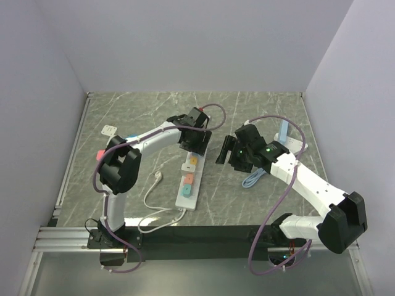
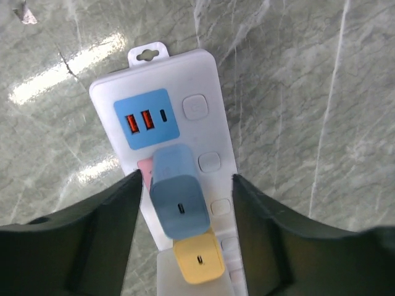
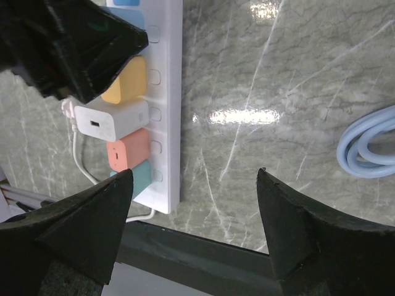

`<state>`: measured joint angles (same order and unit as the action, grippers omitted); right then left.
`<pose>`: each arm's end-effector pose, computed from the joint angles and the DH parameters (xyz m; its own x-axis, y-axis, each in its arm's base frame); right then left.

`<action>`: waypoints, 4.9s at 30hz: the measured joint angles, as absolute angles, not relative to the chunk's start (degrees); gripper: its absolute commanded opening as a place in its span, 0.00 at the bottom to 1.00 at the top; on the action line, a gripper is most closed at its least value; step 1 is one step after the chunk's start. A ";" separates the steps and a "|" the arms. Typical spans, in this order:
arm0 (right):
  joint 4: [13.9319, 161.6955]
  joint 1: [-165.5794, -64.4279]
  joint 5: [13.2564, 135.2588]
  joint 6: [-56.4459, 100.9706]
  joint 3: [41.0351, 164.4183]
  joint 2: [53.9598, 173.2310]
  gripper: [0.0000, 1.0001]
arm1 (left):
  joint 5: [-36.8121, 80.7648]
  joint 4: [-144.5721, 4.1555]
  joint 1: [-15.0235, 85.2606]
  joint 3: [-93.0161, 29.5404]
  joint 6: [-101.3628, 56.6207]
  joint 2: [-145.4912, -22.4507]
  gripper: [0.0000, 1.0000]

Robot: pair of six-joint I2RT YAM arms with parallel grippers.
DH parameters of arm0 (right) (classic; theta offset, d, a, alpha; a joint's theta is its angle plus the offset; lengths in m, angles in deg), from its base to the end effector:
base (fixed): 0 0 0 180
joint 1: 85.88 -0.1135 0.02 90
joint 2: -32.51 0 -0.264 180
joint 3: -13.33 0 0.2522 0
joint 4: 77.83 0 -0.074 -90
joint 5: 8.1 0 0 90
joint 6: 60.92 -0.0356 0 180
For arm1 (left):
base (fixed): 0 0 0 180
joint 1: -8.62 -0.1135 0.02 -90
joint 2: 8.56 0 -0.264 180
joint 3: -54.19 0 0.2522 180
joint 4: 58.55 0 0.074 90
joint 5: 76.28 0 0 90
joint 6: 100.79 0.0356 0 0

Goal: Pull the plug off the socket

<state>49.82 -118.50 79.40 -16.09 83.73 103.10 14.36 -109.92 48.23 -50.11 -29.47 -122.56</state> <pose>0.2107 0.1367 0.2747 -0.8691 0.2850 -0.4042 0.0787 0.8866 0.4558 0.3302 -0.2738 0.2163 -0.8443 0.2830 -0.4551 0.3919 0.9052 -0.1642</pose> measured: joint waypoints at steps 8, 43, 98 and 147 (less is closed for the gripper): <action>52.16 -118.41 78.81 -16.31 81.27 102.23 0.85 | 12.57 -109.68 48.72 -50.24 -29.91 -124.07 0.20; 68.90 -118.32 52.71 0.00 89.07 126.77 0.37 | 39.23 -99.12 38.25 -42.59 -35.65 -110.76 0.01; 63.24 -115.83 53.39 -2.54 90.62 130.49 0.00 | 30.73 -88.89 -1.47 -26.77 -39.37 -111.92 0.32; 61.16 -116.73 52.88 -2.45 95.28 130.16 0.00 | 50.16 -80.61 34.25 -20.98 -40.62 -106.67 0.67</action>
